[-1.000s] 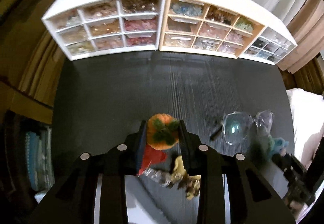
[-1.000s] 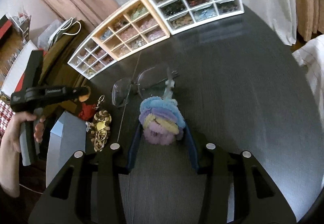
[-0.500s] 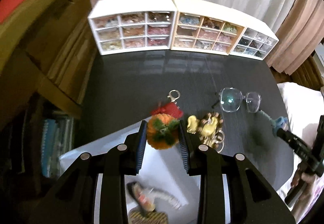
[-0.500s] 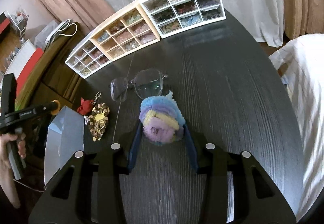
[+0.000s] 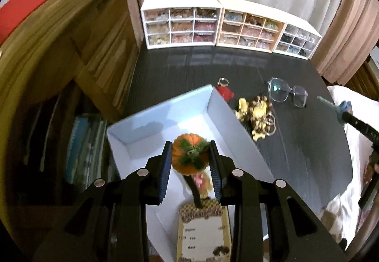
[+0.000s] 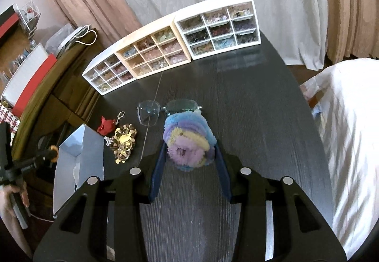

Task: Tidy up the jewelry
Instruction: 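Grasp the orange pumpkin with the left tool while the right tool grasps the pom-pom, then lower the pumpkin and pom-pom into the white box and open both tools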

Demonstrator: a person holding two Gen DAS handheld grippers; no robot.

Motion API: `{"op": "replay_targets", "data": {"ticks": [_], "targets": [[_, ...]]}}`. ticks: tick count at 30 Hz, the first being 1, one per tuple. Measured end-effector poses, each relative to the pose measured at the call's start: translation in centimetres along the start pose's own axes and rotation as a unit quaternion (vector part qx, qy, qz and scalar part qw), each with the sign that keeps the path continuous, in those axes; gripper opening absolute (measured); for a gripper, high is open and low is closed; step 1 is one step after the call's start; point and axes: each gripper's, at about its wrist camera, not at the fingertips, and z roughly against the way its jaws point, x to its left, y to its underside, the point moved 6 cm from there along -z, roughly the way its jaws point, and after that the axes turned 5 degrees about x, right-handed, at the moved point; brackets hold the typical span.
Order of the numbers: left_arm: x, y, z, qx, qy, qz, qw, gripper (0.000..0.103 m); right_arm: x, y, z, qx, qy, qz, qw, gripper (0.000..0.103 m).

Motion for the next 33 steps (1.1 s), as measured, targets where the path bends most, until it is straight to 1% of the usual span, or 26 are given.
{"op": "replay_targets", "data": {"ticks": [2,5,8,11,15,16,18,24,28,33], "targets": [[0.2,0.7,0.2,-0.003,0.006,0.007,1.0000,0.031,0.2,-0.1,0.5,-0.005,-0.001,-0.002,1.000,0.040],[0.1,1.5,0.4,-0.004,0.008,0.003,1.0000,0.031,1.0,-0.2,0.9,-0.009,-0.001,0.006,1.000,0.040],[-0.2,2.3,0.7,-0.001,0.022,-0.004,0.9998,0.031,2.6,-0.1,1.2,0.000,-0.038,0.011,0.999,0.040],[0.0,3.1,1.6,-0.012,0.024,-0.003,0.9996,0.031,4.8,-0.2,1.7,0.000,-0.056,0.031,0.998,0.040],[0.3,4.0,2.2,-0.016,0.029,0.001,0.9995,0.031,7.9,-0.3,2.0,0.005,-0.086,0.054,0.995,0.040],[0.4,4.2,2.2,-0.015,0.029,0.001,0.9995,0.031,9.0,-0.2,1.9,0.013,-0.099,0.063,0.993,0.040],[1.0,4.7,2.1,-0.011,0.028,0.006,0.9995,0.031,10.4,0.0,2.1,0.016,-0.111,0.076,0.991,0.040],[2.2,6.5,1.6,-0.002,0.029,0.018,0.9994,0.031,15.2,0.7,1.9,0.032,-0.140,0.124,0.982,0.040],[2.2,7.5,1.4,0.002,0.038,0.020,0.9991,0.031,18.0,1.3,0.7,0.053,-0.153,0.149,0.976,0.040],[2.2,8.4,1.2,0.005,0.044,0.029,0.9986,0.031,21.5,2.5,-1.2,0.085,-0.170,0.182,0.965,0.040]]}}
